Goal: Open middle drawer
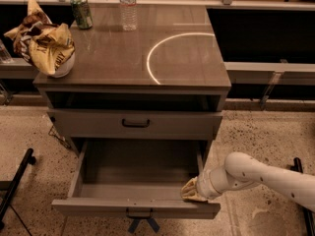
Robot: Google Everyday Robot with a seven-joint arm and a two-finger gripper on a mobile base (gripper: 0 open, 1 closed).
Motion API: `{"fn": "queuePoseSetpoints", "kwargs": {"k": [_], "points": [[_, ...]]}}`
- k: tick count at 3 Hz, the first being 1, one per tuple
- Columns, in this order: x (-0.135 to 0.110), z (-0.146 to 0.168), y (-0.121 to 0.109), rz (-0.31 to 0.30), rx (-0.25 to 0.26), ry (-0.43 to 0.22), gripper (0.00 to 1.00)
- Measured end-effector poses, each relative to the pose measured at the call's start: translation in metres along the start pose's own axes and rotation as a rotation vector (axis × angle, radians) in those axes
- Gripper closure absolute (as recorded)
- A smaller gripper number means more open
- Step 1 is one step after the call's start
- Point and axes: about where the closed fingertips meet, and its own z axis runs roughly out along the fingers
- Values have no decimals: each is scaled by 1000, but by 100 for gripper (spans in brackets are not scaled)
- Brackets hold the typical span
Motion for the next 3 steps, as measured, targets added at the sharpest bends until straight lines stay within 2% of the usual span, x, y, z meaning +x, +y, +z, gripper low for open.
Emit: {"fn": "queuePoseSetpoints", "kwargs": {"k": [2,3], "points": [[2,2,11,8,-29,4,100],[6,3,24,26,-55,5,100]]}}
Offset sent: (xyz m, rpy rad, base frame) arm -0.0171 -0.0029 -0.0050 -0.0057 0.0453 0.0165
